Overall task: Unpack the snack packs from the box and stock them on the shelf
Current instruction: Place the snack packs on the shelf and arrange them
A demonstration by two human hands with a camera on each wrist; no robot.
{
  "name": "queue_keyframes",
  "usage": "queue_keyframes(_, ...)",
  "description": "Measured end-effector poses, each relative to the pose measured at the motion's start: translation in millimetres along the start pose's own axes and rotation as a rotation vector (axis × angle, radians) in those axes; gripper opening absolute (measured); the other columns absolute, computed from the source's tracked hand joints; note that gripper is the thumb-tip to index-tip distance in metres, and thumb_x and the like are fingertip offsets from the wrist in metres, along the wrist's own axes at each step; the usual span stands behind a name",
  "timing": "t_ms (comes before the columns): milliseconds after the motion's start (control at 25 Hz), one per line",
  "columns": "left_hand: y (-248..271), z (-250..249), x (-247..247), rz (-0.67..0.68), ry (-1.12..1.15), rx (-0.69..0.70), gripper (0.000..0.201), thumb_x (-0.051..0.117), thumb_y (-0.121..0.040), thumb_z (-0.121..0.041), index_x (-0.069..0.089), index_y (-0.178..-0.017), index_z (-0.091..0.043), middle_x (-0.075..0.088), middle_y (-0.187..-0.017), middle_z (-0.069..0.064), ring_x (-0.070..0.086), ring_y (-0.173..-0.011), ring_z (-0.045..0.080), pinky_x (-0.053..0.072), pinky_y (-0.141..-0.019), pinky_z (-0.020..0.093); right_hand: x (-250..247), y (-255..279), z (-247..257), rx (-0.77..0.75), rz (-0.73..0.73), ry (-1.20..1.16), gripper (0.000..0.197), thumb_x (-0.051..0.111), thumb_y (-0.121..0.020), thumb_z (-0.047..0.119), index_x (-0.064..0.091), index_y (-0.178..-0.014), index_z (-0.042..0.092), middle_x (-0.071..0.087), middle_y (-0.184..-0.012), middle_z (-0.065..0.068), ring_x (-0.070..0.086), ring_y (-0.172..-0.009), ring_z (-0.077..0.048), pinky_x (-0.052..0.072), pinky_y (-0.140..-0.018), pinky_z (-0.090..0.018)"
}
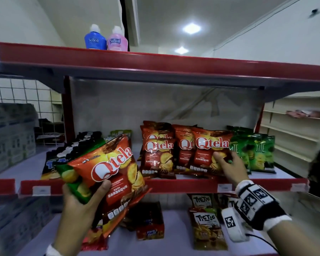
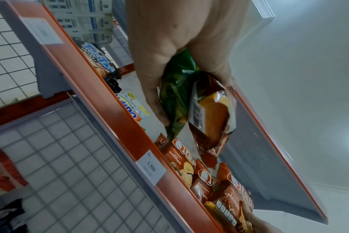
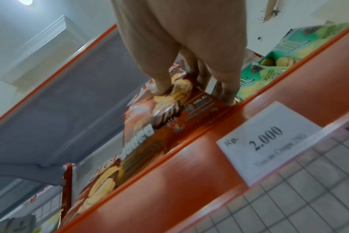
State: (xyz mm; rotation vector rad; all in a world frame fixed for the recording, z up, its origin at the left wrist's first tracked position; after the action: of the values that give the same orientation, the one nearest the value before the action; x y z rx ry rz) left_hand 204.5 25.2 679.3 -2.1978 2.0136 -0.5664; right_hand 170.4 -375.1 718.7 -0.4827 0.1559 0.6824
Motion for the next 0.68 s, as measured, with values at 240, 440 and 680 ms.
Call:
queue_keyframes(240,-4,10,54,0.055,0.054,0.021,0.082,0.076,-0.049,-0.051,0.038,-0.121,-0.045,0.064,-0.110,-0.010,0.065,-0.096,0.014,0.053,-0.079,0.037,17,-15,-19,-0.027,0.299,0.120,0.056,0.064,-0.080,0.052,0.051,-0.126,0.023,0.062,-0.121,-0.005,0.059,-0.108,-0.024,0.045,-0.093,-0.036)
queue_keyframes(440,-16,15,75,0.055,0.007,0.039,0.086,0.077,-0.049,-0.042,0.040,-0.126,-0.032,0.066,-0.108,-0.010,0.066,-0.092,0.007,0.052,-0.069,0.023,16,0,-17,-0.108,0.116,0.008,0.059,0.072,-0.076,0.043,0.045,-0.125,0.026,0.053,-0.125,-0.002,0.051,-0.117,-0.022,0.043,-0.099,-0.042)
queue_keyframes(680,-37,5,87,0.123,0.064,0.111,0.070,0.078,-0.046,-0.042,0.043,-0.107,-0.047,0.071,-0.094,-0.022,0.068,-0.083,-0.005,0.053,-0.061,0.013,42,63,63,-0.583,0.201,-0.155,0.074,0.069,-0.069,0.061,0.037,-0.133,0.046,0.039,-0.133,0.021,0.043,-0.119,0.006,0.048,-0.089,-0.019)
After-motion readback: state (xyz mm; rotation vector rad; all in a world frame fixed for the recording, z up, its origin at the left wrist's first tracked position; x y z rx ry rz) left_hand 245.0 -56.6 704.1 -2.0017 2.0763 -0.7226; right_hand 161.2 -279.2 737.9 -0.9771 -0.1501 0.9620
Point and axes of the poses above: each hand's wrist, its own y-axis away from the middle knuckle, its own x-axis out of the palm, z = x × y, the point moved 3 cm from there along -y, towards the middle knuckle
